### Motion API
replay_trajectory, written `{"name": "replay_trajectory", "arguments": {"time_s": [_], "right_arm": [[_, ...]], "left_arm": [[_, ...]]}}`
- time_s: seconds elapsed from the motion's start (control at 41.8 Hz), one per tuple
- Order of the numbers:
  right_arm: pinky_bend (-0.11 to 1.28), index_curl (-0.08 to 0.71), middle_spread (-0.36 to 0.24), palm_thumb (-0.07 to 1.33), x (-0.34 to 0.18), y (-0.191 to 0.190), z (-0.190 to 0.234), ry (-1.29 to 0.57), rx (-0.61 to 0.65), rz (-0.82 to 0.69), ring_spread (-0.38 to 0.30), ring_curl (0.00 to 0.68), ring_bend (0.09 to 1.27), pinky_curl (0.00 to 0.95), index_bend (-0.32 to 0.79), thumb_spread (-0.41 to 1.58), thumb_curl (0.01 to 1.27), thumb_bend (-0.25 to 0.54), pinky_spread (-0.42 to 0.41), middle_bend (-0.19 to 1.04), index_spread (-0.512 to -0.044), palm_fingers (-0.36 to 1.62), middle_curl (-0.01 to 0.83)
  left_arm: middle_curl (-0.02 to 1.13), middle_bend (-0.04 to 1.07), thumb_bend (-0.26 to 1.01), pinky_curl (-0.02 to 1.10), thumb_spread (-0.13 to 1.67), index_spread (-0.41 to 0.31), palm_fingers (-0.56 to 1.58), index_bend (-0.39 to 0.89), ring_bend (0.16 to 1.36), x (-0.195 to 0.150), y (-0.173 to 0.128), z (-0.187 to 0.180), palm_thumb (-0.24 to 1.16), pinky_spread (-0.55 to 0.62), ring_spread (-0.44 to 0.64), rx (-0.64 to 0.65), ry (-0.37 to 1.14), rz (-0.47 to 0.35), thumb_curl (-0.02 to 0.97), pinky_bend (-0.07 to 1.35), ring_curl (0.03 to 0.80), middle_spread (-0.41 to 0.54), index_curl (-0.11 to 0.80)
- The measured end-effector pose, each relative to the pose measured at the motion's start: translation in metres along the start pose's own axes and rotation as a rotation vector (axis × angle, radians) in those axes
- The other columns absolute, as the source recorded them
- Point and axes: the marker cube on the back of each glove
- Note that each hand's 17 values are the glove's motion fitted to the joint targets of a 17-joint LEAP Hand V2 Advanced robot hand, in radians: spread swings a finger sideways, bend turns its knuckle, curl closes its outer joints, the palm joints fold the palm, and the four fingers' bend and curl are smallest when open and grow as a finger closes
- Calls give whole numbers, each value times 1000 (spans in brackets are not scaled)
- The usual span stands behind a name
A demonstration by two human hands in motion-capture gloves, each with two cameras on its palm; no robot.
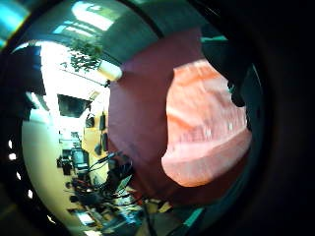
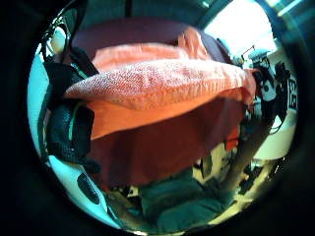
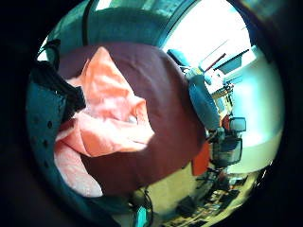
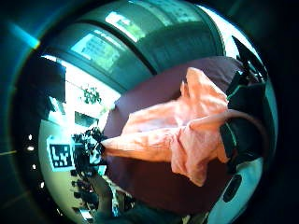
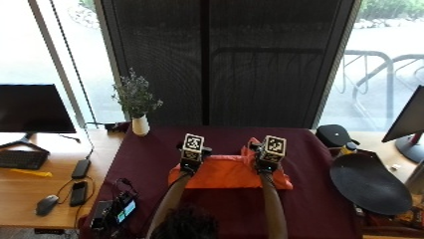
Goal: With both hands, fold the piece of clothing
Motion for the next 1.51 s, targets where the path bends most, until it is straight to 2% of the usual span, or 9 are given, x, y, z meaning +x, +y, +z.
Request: {"name": "replay_trajectory", "arguments": {"time_s": [0.12,0.287,0.43,0.693,0.789,0.909,1.052,1.291,1.506], "right_arm": [[343,407,-169,1062,-24,-51,23,27,143,34,-198,486,653,367,155,1160,331,147,-142,445,-255,1196,492],[334,410,-165,1087,-58,-96,45,17,345,5,-203,496,657,377,162,1179,330,141,-139,438,-257,1184,498],[330,412,-166,1110,-74,-130,64,-83,552,-7,-204,499,640,382,163,1204,332,142,-135,432,-258,1174,502],[295,406,-168,1131,-31,-81,101,-55,93,54,-204,501,625,383,143,1229,335,129,-110,437,-262,1139,510],[396,404,-118,1087,-2,-34,89,-161,-151,103,-149,494,510,437,105,1259,325,98,6,237,-266,638,464],[493,380,-54,1068,26,8,68,-330,-101,194,-69,443,382,439,123,1353,320,98,92,138,-257,489,421],[576,348,3,1035,69,87,52,-732,-273,458,8,404,343,437,116,1434,321,91,139,137,-243,430,383],[749,181,92,594,100,107,66,-730,-287,678,-9,476,761,455,-102,1321,258,-62,64,171,-225,594,361],[941,88,132,671,87,81,93,-615,-256,689,-81,532,963,504,10,1279,295,37,-37,126,-225,538,344]], "left_arm": [[554,744,-5,18,1234,-306,1068,310,481,22,-26,-2,709,132,-299,48,161,-43,347,62,394,-349,477],[552,741,-8,-5,1267,-305,1057,316,472,11,-95,26,715,153,-290,330,-58,-108,333,66,400,-346,489],[550,744,-9,-13,1282,-307,1048,325,465,15,-87,61,717,174,-283,155,-126,-109,323,58,406,-343,500],[541,731,-9,-12,1298,-302,997,299,452,18,-59,94,719,195,-266,-185,-1,-158,312,75,412,-336,506],[540,603,-17,56,1301,-221,679,60,516,5,-61,82,695,230,-197,-25,6,-160,306,226,459,-278,447],[484,492,-28,85,1290,-175,621,64,533,-15,-62,77,643,257,-138,199,-48,-164,298,266,432,-237,392],[448,431,-24,111,1275,-174,659,125,519,-5,-38,101,608,264,-96,84,21,-140,296,260,409,-214,375],[401,164,-43,227,1314,-140,378,99,474,13,5,146,346,264,74,-373,173,-112,239,484,401,-73,349],[356,155,-33,258,1367,-124,204,181,450,15,2,150,138,333,218,-305,249,-94,187,520,369,17,358]]}}
